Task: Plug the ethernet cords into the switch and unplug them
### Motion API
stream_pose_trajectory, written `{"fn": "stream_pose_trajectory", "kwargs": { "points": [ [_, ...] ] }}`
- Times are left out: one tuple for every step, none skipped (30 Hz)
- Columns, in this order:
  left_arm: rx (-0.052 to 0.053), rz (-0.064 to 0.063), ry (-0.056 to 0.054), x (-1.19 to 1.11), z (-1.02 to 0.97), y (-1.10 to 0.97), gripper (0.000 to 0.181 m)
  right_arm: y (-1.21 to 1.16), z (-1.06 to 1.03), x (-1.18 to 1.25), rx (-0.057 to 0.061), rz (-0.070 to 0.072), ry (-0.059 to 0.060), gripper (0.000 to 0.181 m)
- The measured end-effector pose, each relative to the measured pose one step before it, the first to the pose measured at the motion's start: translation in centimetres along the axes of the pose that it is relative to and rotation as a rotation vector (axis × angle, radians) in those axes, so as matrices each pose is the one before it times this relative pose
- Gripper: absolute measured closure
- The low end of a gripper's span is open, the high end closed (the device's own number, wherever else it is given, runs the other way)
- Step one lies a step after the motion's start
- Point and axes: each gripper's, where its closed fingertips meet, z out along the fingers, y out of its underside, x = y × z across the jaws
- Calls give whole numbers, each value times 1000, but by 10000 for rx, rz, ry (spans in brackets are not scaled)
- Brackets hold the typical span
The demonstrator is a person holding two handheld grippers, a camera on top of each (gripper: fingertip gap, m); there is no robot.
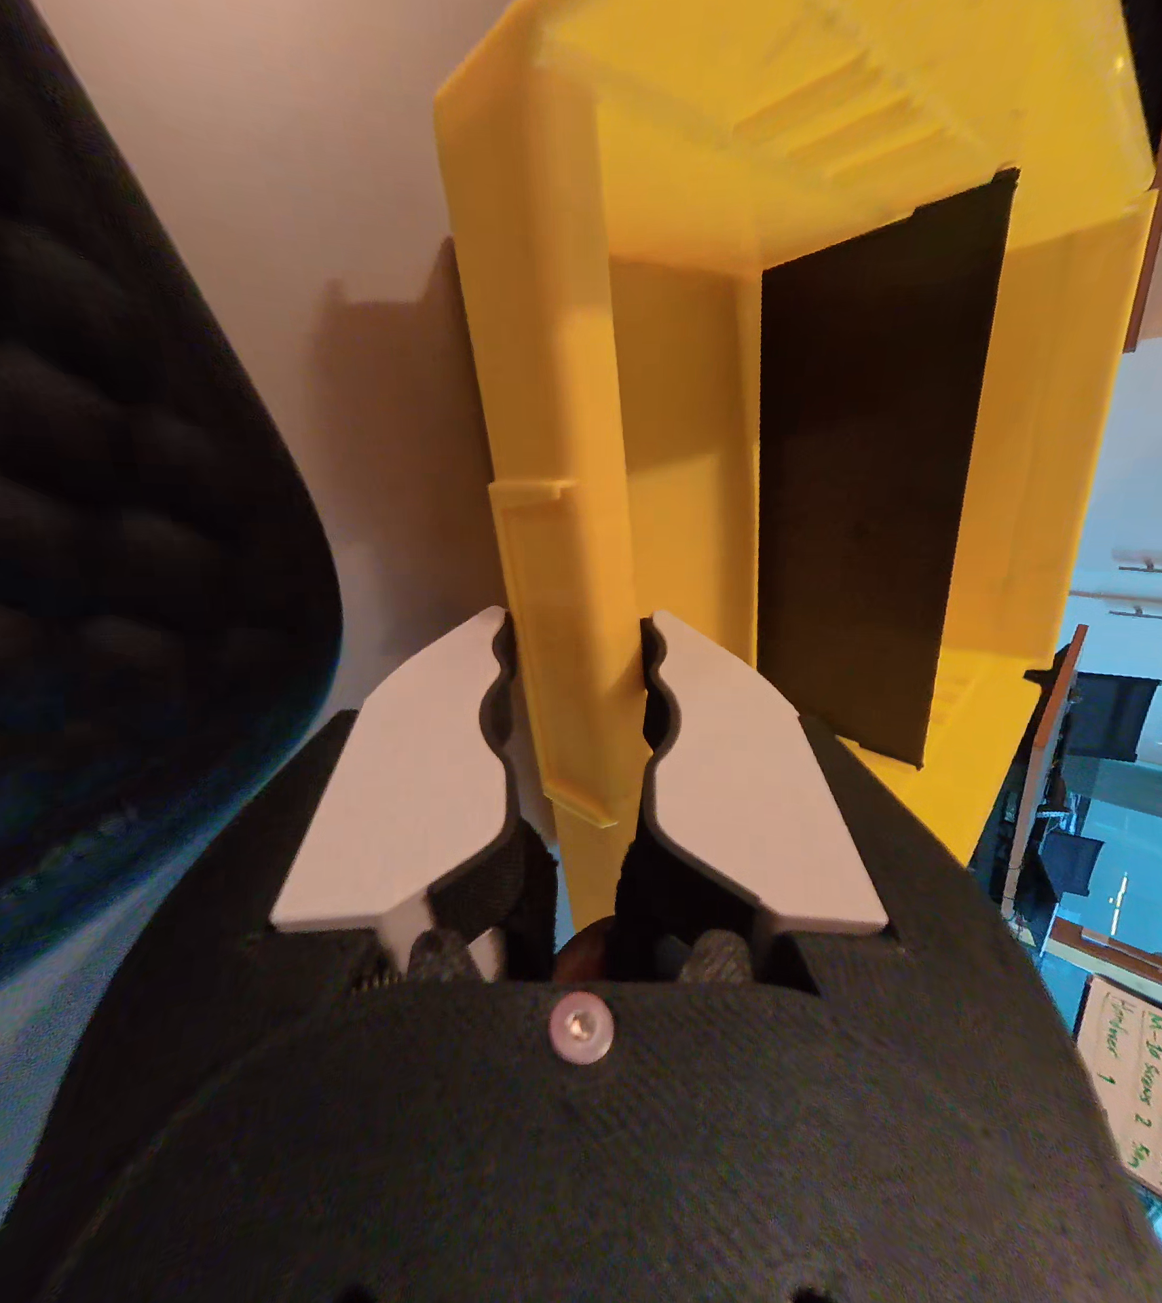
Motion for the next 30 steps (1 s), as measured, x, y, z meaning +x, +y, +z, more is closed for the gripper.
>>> {"fn": "stream_pose_trajectory", "kwargs": {
  "points": [
    [-126,-71,-48,-86,-454,992,144,549,-180,-33,-19,16,-40,148],
    [-94,-13,-58,-74,-449,933,144,555,-197,-43,-27,-6,-27,148],
    [-90,-47,-64,-55,-415,903,144,567,-212,-62,-45,-47,-15,148],
    [-71,-66,-60,-26,-412,832,144,543,-224,-74,-46,-52,-9,148],
    [-29,-46,-56,4,-406,749,145,518,-228,-101,-44,6,-6,148],
    [-33,-69,-49,22,-394,707,145,489,-240,-119,-48,29,-3,147],
    [-22,-19,-53,51,-400,643,145,459,-270,-157,-42,-13,-1,147],
    [-20,18,-34,93,-402,588,145,429,-283,-157,-45,-13,-6,147],
    [-22,6,-2,118,-394,537,145,428,-282,-170,-51,1,-9,147],
    [-40,79,54,170,-408,506,145,415,-282,-185,-49,-10,-10,147],
    [-27,231,97,203,-421,473,146,407,-294,-193,-32,-16,-13,148],
    [24,319,138,264,-429,426,147,369,-306,-219,-15,18,-35,148],
    [54,222,175,271,-419,394,148,399,-319,-233,-30,63,-53,148],
    [37,86,191,293,-396,401,148,401,-320,-231,-38,57,-45,147],
    [22,91,148,269,-362,397,148,365,-340,-230,-10,5,-29,148],
    [8,72,41,144,-277,369,148,315,-324,-187,34,16,1,148],
    [22,-12,59,168,-212,273,148,234,-280,-102,69,109,40,147],
    [109,-184,111,171,-230,99,147,225,-271,-128,62,160,-11,146],
    [171,-481,355,409,-306,-76,141,118,-359,-42,127,236,-3,138],
    [408,-783,458,406,-479,-455,132,-100,-495,132,245,378,55,130],
    [631,-861,446,291,-670,-840,126,-367,-625,181,391,477,26,125],
    [731,-749,313,92,-777,-1045,124,-608,-695,195,515,505,13,122],
    [646,-604,-68,-425,-686,-1051,125,-826,-698,251,602,498,56,119],
    [431,-486,-322,-776,-470,-968,124,-1029,-637,231,656,441,66,116],
    [203,-418,-199,-590,-210,-849,124,-1192,-534,138,690,339,42,116],
    [-63,-411,49,-261,34,-665,124,-1310,-378,-2,696,236,4,116],
    [-307,-367,225,-31,225,-492,125,-1300,-216,-109,629,147,-41,116],
    [-438,-238,298,46,375,-404,124,-1199,-68,-189,504,80,-77,116],
    [-403,-28,310,34,462,-491,124,-1064,69,-253,388,43,-112,117],
    [-389,160,252,-79,558,-489,123,-971,178,-301,316,23,-140,116]
  ]
}}
